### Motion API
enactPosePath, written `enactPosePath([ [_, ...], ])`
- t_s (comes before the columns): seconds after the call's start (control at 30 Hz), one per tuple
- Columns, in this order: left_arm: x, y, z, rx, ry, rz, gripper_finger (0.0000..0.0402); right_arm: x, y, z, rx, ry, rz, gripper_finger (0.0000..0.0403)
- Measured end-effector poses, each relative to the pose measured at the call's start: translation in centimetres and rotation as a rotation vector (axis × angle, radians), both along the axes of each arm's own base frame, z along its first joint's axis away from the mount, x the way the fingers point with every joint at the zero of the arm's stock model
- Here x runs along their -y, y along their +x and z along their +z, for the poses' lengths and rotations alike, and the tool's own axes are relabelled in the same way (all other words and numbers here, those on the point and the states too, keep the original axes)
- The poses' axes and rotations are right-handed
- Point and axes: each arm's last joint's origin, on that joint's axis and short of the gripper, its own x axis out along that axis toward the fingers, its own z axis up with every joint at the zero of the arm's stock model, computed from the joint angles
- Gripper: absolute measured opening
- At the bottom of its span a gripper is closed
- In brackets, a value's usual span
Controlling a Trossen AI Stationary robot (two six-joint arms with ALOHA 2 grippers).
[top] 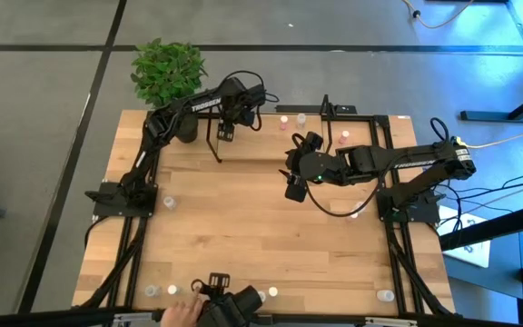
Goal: Pick and place medicine bottles onto shelf by color
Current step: Put the bottom left white medicine bottle on the shelf
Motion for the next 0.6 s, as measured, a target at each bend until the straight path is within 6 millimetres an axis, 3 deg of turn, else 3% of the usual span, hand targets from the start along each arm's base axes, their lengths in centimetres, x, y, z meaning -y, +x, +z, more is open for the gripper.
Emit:
enactPosePath([
  [0.17, 0.0, 0.0, 0.0, -0.009, 0.015, 0.002, 0.0237, 0.0, 0.0, 0.0, 0.000, 0.000, 0.000, 0.0255],
  [0.6, 0.4, 0.0, 2.0, -0.005, 0.024, 0.038, 0.0236, 0.0, 0.0, 0.0, 0.000, 0.000, 0.000, 0.0255],
])
